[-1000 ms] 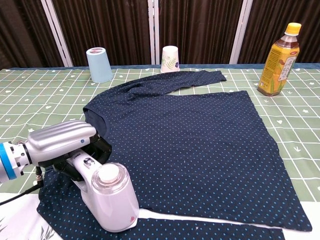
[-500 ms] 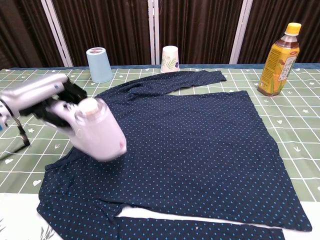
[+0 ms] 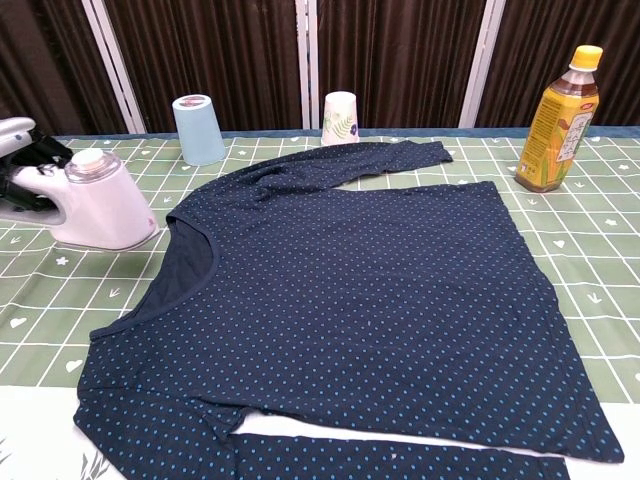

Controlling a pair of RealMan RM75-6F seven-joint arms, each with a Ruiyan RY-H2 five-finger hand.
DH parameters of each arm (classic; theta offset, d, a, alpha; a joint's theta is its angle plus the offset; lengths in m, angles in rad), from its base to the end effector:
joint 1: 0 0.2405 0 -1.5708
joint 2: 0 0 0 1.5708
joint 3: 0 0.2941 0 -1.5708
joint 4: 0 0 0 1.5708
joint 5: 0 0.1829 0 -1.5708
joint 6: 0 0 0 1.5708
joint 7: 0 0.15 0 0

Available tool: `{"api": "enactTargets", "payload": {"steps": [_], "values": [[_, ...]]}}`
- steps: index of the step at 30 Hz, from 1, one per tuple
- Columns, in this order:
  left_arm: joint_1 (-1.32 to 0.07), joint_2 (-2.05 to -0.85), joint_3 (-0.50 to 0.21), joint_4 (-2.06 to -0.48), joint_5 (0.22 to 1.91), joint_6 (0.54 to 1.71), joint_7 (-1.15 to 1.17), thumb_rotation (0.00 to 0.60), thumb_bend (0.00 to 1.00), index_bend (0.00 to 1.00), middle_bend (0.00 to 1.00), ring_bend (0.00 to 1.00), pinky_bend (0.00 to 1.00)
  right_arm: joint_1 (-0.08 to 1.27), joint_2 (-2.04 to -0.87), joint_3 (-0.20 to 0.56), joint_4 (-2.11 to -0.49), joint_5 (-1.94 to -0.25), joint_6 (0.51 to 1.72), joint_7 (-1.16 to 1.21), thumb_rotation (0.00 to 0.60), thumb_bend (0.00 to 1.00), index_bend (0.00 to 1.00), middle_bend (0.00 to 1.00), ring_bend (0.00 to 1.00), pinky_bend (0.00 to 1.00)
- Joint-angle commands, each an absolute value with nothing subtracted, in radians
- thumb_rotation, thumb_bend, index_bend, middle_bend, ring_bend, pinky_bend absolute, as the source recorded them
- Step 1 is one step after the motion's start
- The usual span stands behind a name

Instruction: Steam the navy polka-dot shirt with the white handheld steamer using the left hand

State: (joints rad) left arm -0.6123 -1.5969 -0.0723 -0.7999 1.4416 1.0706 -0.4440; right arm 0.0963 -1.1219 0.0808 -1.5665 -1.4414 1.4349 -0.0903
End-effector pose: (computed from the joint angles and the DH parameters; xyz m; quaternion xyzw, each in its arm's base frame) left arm -0.3104 0.3922 0.0668 -0.6653 -0.4044 -0.4164 0.4694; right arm -0.3483 -0.1977 0.2051 0.6037 -0.3641 0.3394 0.6228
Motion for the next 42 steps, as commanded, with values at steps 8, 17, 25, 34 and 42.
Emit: {"api": "enactTargets", "payload": {"steps": [8, 17, 25, 34, 42], "values": [[-0.616, -1.707, -0.070, -0.622, 1.418, 0.982, -0.498, 0.600, 0.38, 0.90, 0.79, 0.70, 0.86, 0.101, -1.128, 0.081, -1.568, -1.435, 1.426, -0.106, 0.600, 0.00, 0.00, 0.00, 0.00, 0.00], [-0.612, -1.679, -0.065, -0.702, 1.421, 0.953, -0.473, 0.600, 0.00, 0.05, 0.00, 0.00, 0.15, 0.099, -1.125, 0.080, -1.566, -1.435, 1.428, -0.097, 0.600, 0.00, 0.00, 0.00, 0.00, 0.00], [-0.588, -1.558, -0.044, -0.880, 1.442, 0.974, -0.446, 0.600, 0.00, 0.00, 0.00, 0.00, 0.00, 0.099, -1.122, 0.078, -1.568, -1.443, 1.431, -0.092, 0.600, 0.00, 0.00, 0.00, 0.00, 0.00], [-0.563, -1.445, -0.014, -1.038, 1.473, 1.005, -0.399, 0.600, 0.00, 0.00, 0.00, 0.00, 0.00, 0.095, -1.115, 0.074, -1.582, -1.457, 1.444, -0.090, 0.600, 0.00, 0.00, 0.00, 0.00, 0.00], [-0.473, -1.304, -0.034, -1.233, 1.491, 1.219, -0.279, 0.600, 0.00, 0.00, 0.00, 0.00, 0.00, 0.088, -1.106, 0.070, -1.593, -1.472, 1.459, -0.079, 0.600, 0.00, 0.00, 0.00, 0.00, 0.00]]}}
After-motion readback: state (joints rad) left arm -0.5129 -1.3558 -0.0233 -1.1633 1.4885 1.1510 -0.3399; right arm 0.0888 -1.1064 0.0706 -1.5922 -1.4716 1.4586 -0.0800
